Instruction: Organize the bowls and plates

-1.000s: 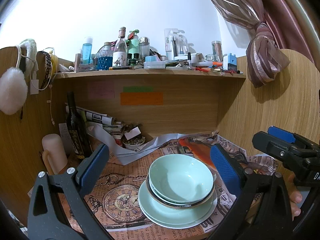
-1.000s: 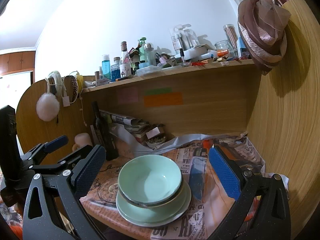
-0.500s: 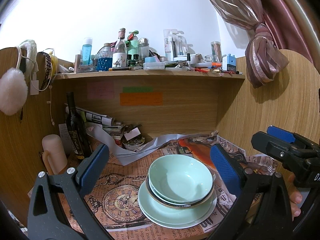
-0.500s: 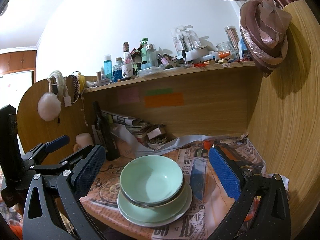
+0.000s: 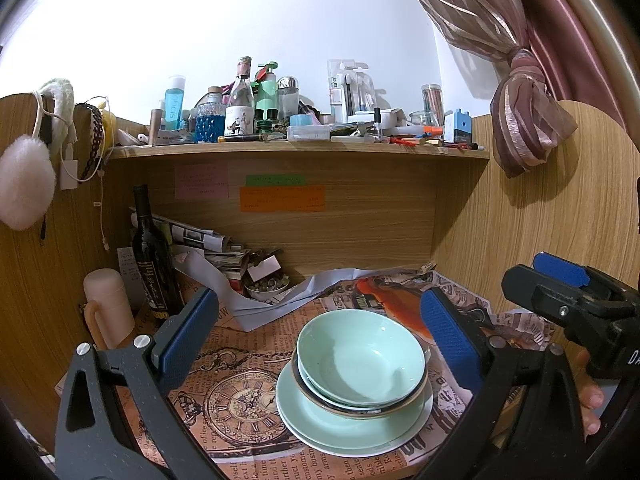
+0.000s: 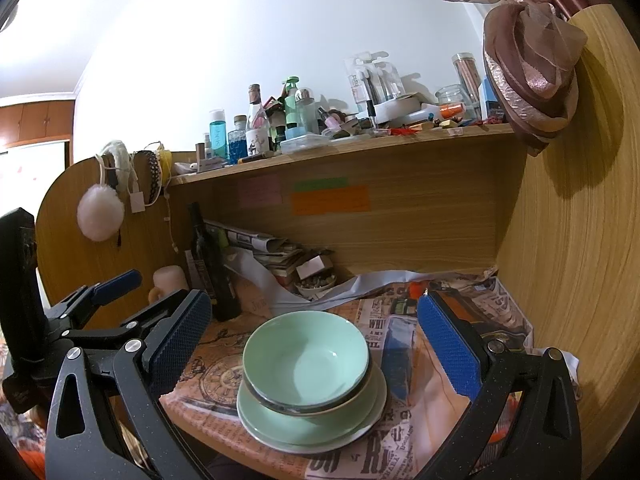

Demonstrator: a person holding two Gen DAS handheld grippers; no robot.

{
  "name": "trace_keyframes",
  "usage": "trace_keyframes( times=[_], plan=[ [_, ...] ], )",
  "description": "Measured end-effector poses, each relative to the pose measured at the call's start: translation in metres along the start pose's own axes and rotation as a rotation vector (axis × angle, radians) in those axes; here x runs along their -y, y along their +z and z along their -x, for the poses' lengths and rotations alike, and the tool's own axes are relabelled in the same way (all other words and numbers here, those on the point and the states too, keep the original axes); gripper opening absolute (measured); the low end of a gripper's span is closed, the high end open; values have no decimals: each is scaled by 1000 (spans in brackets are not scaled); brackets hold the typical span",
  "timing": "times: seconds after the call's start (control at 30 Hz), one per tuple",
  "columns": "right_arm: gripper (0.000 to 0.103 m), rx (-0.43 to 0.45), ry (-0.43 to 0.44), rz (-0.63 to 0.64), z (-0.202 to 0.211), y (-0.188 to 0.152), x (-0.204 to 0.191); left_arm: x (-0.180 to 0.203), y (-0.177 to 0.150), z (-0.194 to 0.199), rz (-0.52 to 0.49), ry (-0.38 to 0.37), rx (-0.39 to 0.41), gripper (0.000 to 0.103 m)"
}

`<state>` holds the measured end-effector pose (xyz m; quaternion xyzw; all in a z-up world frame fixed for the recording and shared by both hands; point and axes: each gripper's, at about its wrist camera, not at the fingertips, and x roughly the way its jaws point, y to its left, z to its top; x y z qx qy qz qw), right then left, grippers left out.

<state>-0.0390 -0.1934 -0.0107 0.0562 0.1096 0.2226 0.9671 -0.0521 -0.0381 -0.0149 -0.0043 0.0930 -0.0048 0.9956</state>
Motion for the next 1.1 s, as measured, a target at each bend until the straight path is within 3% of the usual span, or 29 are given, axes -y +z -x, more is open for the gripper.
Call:
trace_keyframes(
  times=[1.1],
  plan=[
    [103,-23,-8,-15,-10,-1,6,10,0,-6,20,-5,-20,103]
  ],
)
